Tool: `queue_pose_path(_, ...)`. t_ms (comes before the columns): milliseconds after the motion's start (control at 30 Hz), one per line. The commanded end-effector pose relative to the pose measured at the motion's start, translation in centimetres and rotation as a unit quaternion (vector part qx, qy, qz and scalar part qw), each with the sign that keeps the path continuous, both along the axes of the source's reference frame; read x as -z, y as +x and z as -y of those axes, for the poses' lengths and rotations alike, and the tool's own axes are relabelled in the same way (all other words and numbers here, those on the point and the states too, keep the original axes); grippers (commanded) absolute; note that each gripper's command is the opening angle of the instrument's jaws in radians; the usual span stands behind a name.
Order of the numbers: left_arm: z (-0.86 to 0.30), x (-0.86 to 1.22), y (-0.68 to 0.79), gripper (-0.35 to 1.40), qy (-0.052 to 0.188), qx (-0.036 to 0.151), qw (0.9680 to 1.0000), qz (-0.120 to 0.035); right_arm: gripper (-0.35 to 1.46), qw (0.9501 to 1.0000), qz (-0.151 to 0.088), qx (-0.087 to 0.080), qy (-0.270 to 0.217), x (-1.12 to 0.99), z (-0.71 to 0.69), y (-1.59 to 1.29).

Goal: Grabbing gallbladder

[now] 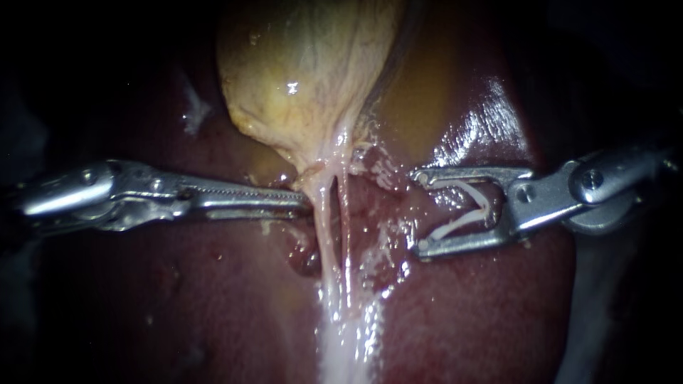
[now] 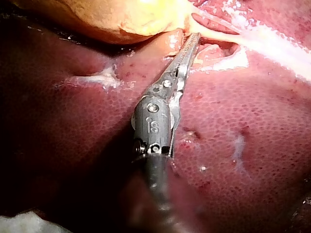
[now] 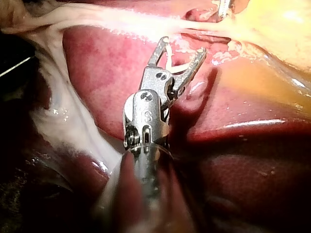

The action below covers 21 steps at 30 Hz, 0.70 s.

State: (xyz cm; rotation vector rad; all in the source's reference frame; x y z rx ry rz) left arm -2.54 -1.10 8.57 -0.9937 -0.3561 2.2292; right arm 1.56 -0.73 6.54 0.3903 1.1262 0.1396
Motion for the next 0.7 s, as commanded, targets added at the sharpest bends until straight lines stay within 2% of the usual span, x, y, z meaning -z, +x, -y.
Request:
queue_pose_path(33, 0.00, 0.00, 0.00, -0.11, 0.001, -0.001, 1.0000, 0.002, 0.48, 1.0000, 0.000, 0.000, 0.000, 0.00, 0.00, 0.00)
queue_pose_path(133, -0.01, 0.00, 0.00, -0.03, 0.002, -0.002, 1.0000, 0.003, 0.48, 1.0000, 0.000, 0.000, 0.000, 0.00, 0.00, 0.00)
queue_pose_path(233, -0.01, 0.01, 0.00, -0.03, 0.004, 0.000, 1.0000, 0.003, 0.48, 1.0000, 0.000, 0.000, 0.000, 0.00, 0.00, 0.00)
queue_pose_path(400, 0.00, 0.07, 0.02, 0.37, -0.009, -0.015, 0.9998, 0.004, 0.48, 1.0000, 0.000, 0.000, 0.000, 0.00, 0.00, -0.01)
queue_pose_path(500, 0.03, 0.14, 0.04, 0.47, -0.003, -0.022, 0.9997, 0.010, 0.48, 1.0000, 0.000, 0.000, 0.000, 0.00, 0.00, -0.01)
queue_pose_path(700, 0.07, 0.30, 0.02, 0.59, 0.002, -0.023, 0.9997, 0.012, 0.48, 1.0000, 0.000, 0.000, 0.000, 0.00, 0.00, -0.01)
